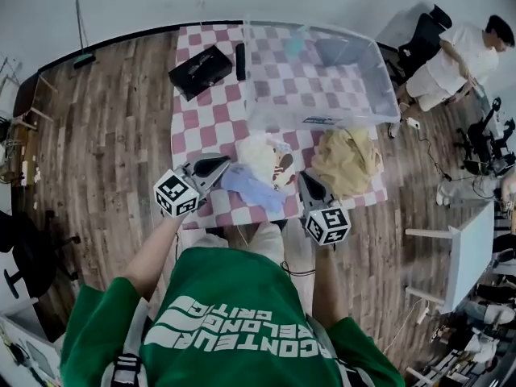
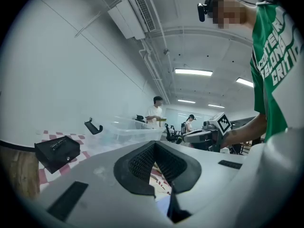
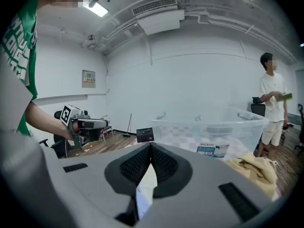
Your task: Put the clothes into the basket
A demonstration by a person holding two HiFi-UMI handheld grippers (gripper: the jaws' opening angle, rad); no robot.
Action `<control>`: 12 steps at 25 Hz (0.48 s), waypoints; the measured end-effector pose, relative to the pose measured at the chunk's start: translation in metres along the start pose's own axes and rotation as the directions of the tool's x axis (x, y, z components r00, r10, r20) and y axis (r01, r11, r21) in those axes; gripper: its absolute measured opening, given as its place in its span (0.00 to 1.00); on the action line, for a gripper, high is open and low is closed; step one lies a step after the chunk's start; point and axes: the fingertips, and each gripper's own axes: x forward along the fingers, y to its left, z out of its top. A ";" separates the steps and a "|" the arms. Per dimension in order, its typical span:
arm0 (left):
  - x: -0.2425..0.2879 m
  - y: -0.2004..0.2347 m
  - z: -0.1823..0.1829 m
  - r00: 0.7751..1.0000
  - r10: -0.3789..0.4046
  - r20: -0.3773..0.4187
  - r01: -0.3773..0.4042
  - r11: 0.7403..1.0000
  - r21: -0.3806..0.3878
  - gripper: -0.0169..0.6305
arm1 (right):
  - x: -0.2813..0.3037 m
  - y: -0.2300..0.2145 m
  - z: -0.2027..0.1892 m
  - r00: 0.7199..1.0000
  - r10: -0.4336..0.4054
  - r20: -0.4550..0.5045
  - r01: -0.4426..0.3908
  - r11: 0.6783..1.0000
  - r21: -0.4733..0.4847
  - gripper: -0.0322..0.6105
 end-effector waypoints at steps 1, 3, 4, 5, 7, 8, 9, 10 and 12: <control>0.003 0.003 -0.001 1.000 0.020 0.001 -0.020 1.000 -0.006 0.03 | 0.006 -0.004 0.001 1.000 0.020 -0.003 -0.020 1.000 -0.006 0.06; 0.014 0.008 0.001 0.998 0.058 0.009 -0.057 0.998 -0.017 0.03 | 0.018 -0.015 0.003 0.998 0.057 -0.007 -0.057 0.998 -0.019 0.06; 0.021 0.009 0.003 0.997 0.074 0.013 -0.073 0.997 -0.018 0.03 | 0.023 -0.021 0.004 0.997 0.076 -0.009 -0.076 0.997 -0.025 0.06; 0.029 0.009 0.004 0.996 0.089 0.016 -0.089 0.996 -0.017 0.03 | 0.028 -0.026 0.006 0.995 0.095 -0.011 -0.095 0.995 -0.031 0.06; 0.043 0.008 0.005 0.993 0.118 0.018 -0.118 0.993 -0.017 0.03 | 0.036 -0.036 0.008 0.991 0.134 -0.015 -0.134 0.990 -0.039 0.06; 0.050 0.007 0.005 0.991 0.133 0.016 -0.133 0.991 -0.017 0.03 | 0.038 -0.041 0.007 0.988 0.153 -0.018 -0.153 0.987 -0.041 0.06; 0.057 0.005 0.004 0.989 0.148 0.013 -0.148 0.989 -0.018 0.03 | 0.041 -0.045 0.007 0.985 0.170 -0.022 -0.171 0.984 -0.042 0.06; 0.063 0.004 0.002 0.987 0.163 0.009 -0.163 0.986 -0.020 0.03 | 0.043 -0.048 0.005 0.982 0.188 -0.026 -0.189 0.981 -0.043 0.06; 0.074 0.001 -0.001 0.982 0.188 0.002 -0.188 0.982 -0.023 0.03 | 0.046 -0.053 0.001 0.974 0.222 -0.038 -0.224 0.974 -0.043 0.06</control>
